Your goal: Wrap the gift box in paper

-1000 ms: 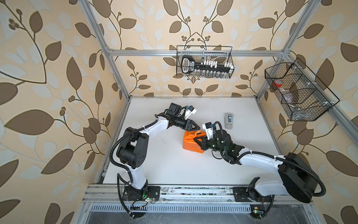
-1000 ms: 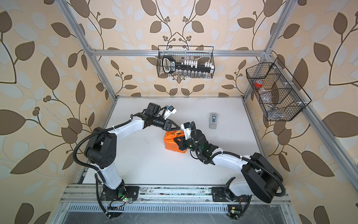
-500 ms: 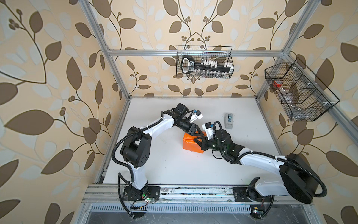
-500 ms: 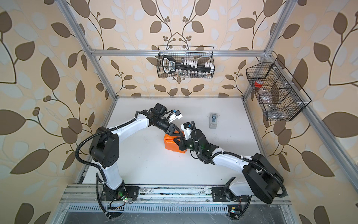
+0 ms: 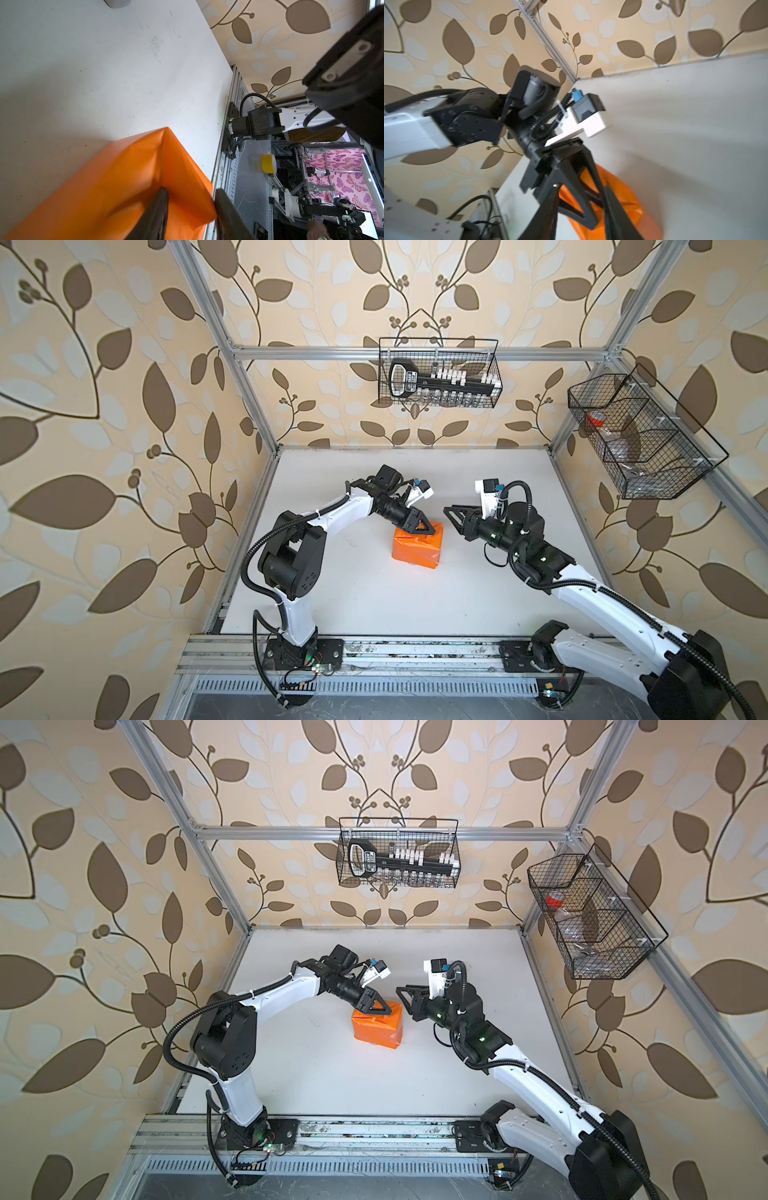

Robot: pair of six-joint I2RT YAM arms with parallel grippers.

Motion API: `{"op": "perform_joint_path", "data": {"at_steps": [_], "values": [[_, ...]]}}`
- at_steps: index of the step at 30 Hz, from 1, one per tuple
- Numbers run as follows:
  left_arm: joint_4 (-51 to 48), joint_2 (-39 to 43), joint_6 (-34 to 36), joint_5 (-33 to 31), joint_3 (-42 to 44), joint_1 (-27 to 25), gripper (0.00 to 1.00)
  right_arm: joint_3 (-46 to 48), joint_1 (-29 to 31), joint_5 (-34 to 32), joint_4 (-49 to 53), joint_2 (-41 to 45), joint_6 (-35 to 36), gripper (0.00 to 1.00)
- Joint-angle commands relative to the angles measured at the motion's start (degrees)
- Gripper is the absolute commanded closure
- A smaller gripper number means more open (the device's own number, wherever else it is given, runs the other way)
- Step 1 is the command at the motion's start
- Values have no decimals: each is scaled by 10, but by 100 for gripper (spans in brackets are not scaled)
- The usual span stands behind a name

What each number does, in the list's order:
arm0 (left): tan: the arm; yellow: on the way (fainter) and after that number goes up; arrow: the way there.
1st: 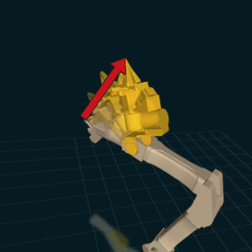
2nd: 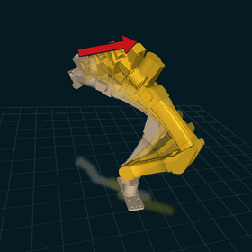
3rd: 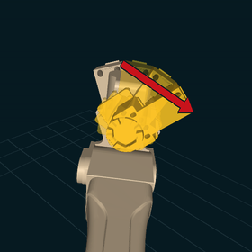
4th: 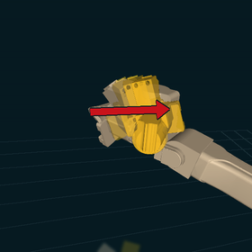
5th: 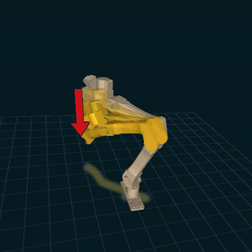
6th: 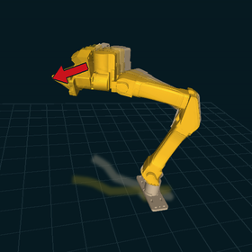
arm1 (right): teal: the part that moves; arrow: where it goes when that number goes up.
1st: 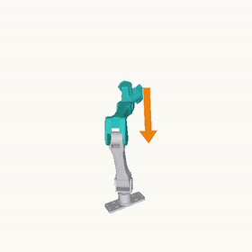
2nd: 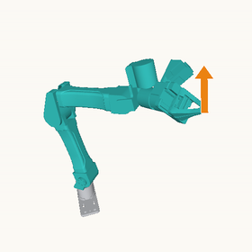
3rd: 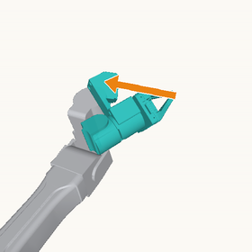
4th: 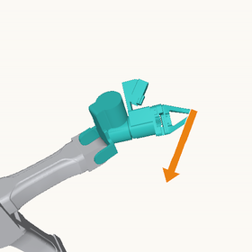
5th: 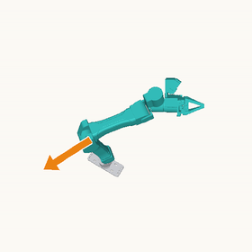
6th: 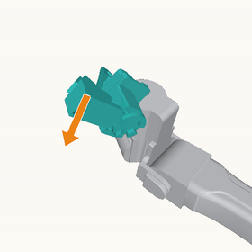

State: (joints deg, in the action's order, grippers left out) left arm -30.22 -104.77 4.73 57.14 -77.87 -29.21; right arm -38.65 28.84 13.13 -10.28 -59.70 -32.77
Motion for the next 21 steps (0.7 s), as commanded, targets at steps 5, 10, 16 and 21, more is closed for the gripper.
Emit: {"op": "perform_joint_path", "data": {"at_steps": [5,10,16,21], "values": [[-29,15,-8,1,18,-8,64,-4,-11,59,-38,-102,-54,96],[-39,21,-3,8,15,-7,65,-21,6,60,-62,-134,-63,97],[-31,35,-7,28,19,-7,64,-41,18,78,-66,-182,-76,99],[-33,41,-8,25,18,-8,63,-30,28,77,-65,-189,-81,100]]}}
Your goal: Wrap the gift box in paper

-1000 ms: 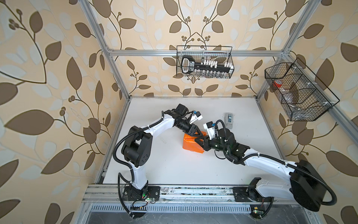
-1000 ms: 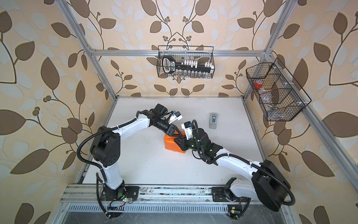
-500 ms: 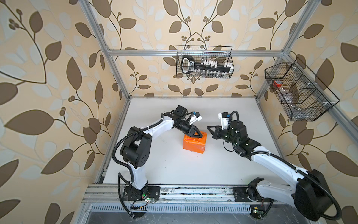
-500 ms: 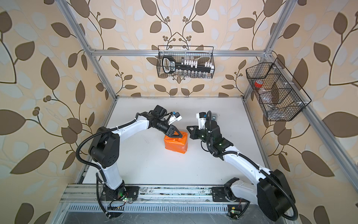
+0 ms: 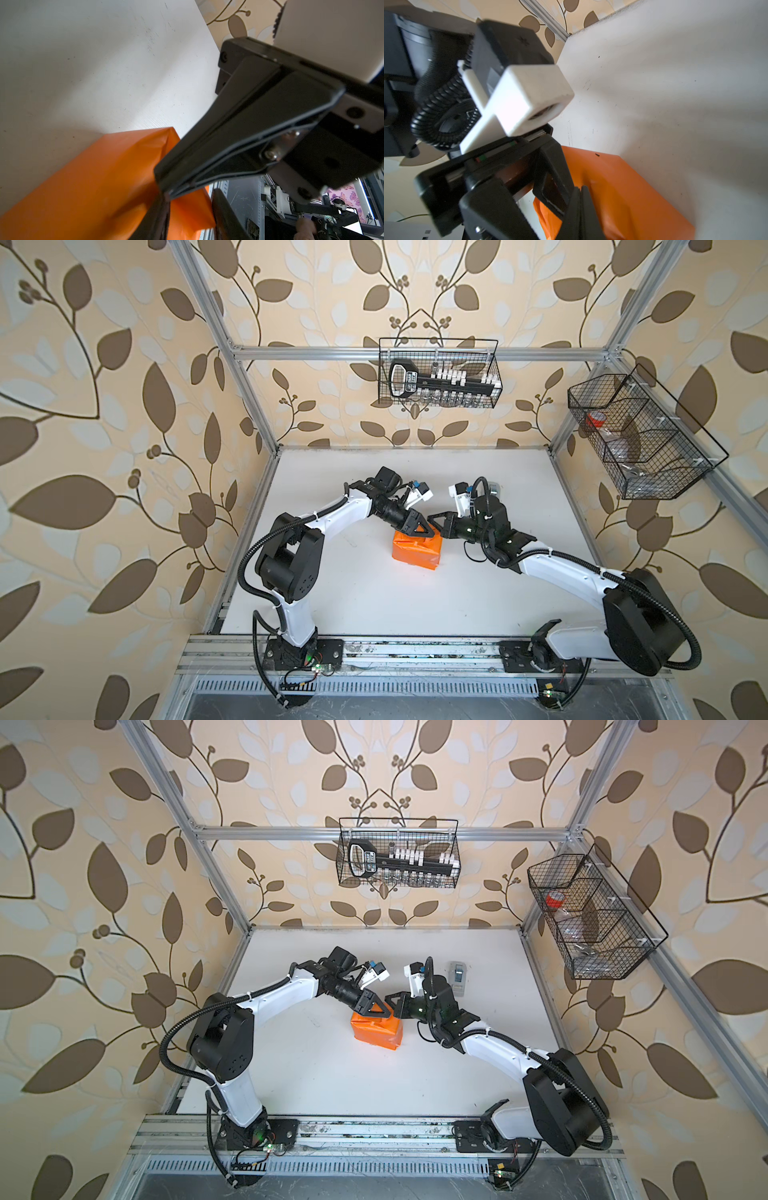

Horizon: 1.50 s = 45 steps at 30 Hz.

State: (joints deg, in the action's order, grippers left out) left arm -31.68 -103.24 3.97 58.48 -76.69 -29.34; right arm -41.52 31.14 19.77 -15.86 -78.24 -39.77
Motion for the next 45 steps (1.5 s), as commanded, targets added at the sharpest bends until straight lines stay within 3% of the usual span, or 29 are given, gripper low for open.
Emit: {"op": "perform_joint_path", "data": {"at_steps": [1,16,29,35,45], "values": [[-19,27,-2,7,5,-6,63,3,6,12,-10,-2,-13,100],[-33,17,-19,-17,-21,-2,60,58,6,4,18,44,6,100],[-92,27,-101,-87,-75,15,59,79,6,-10,32,52,20,100],[-107,51,-150,-154,-41,15,59,85,5,-14,29,50,21,100],[-72,65,-182,-170,45,15,61,47,-22,-13,52,62,27,96]]}}
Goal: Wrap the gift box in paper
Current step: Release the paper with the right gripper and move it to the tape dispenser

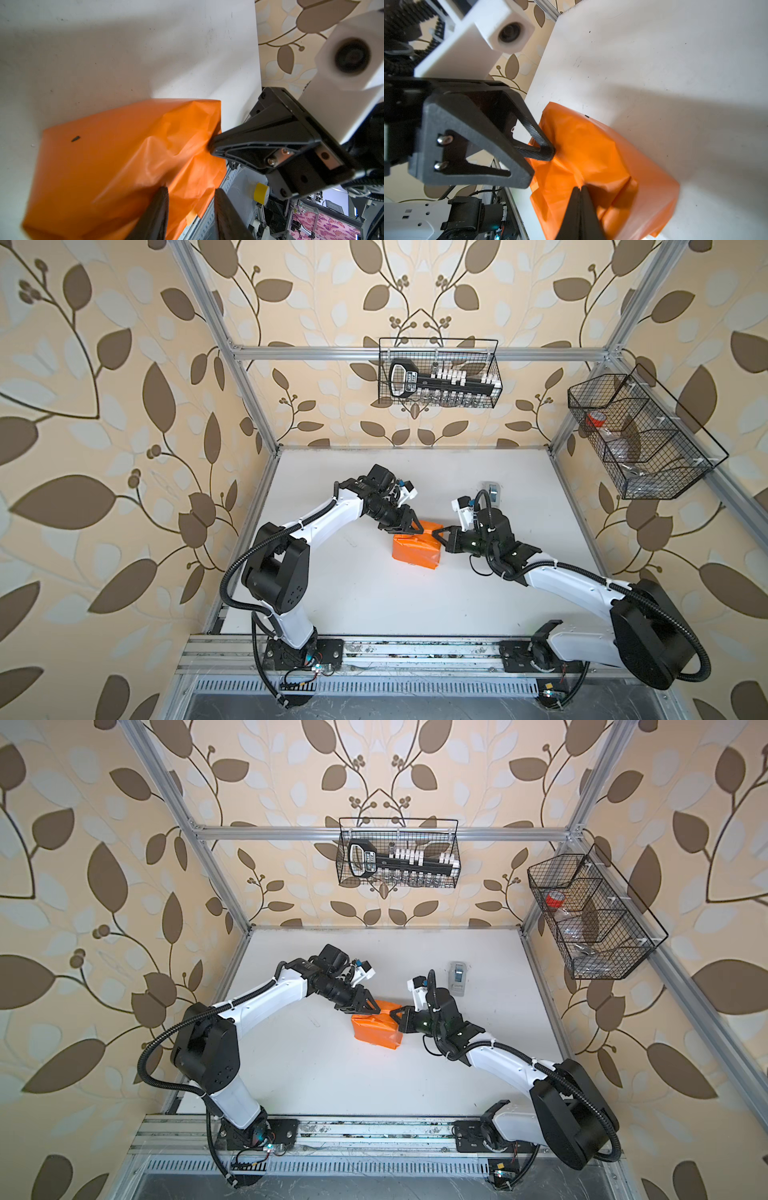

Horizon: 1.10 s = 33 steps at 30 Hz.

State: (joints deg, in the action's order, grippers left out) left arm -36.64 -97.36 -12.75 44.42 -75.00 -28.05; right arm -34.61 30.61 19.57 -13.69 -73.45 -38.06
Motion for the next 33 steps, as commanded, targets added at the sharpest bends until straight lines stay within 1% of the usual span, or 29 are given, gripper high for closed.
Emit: {"op": "perform_joint_path", "data": {"at_steps": [1,3,7,9,10,12,14,16,19,21,24,28,33], "values": [[-20,5,-15,-31,32,2,61,-30,-31,-11,37,20,12,93],[-19,4,-16,-36,35,2,61,-45,-61,-23,58,38,20,85],[-2,9,-20,-38,46,2,62,-71,-130,-90,120,65,62,68],[7,12,-26,-41,53,2,62,-72,-171,-111,129,59,75,63],[14,13,-29,-42,56,2,62,-75,-194,-115,136,47,80,61],[24,16,-34,-43,63,2,62,-81,-241,-85,140,9,97,62],[31,19,-38,-45,68,1,62,-85,-285,-70,137,-35,103,63],[35,20,-40,-46,68,0,62,-88,-311,-63,120,-71,110,63],[34,22,-39,-49,65,-4,62,-115,-324,-60,116,-120,133,63],[37,21,-40,-46,63,-6,63,-137,-325,-73,118,-143,149,63],[42,21,-41,-42,63,-9,63,-172,-326,-94,135,-175,167,60],[39,24,-36,-40,63,-9,63,-207,-327,-119,155,-210,187,60],[35,27,-33,-40,60,-9,63,-243,-336,-95,164,-261,195,63]]}}
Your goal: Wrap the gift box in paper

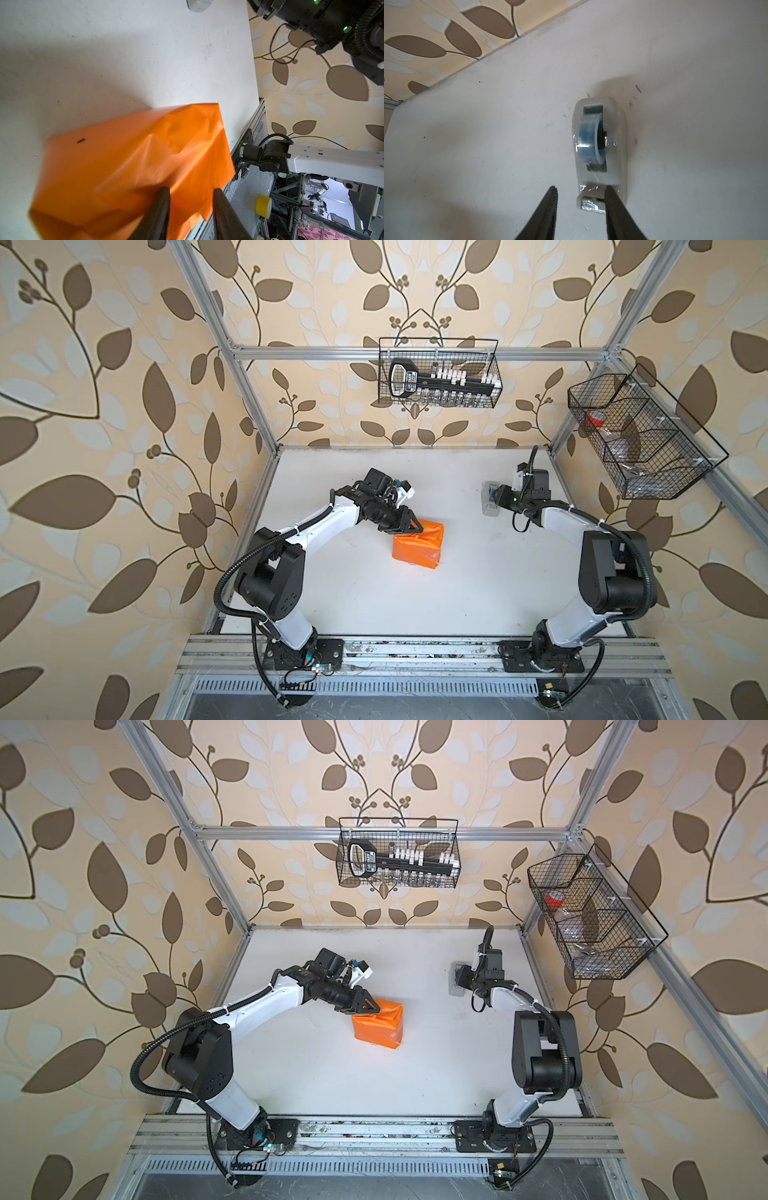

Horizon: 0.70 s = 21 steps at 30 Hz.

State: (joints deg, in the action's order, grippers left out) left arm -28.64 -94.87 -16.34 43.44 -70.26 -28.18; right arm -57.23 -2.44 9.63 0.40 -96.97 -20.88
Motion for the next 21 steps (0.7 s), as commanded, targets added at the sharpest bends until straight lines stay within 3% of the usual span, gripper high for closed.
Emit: {"op": "perform_joint_path", "data": {"at_steps": [1,21], "values": [[-45,2,3,-30,12,-8,63,-21,-5,10,23,-32,24,63],[-44,6,4,-27,23,-10,63,-68,-11,128,13,-134,2,76]]}}
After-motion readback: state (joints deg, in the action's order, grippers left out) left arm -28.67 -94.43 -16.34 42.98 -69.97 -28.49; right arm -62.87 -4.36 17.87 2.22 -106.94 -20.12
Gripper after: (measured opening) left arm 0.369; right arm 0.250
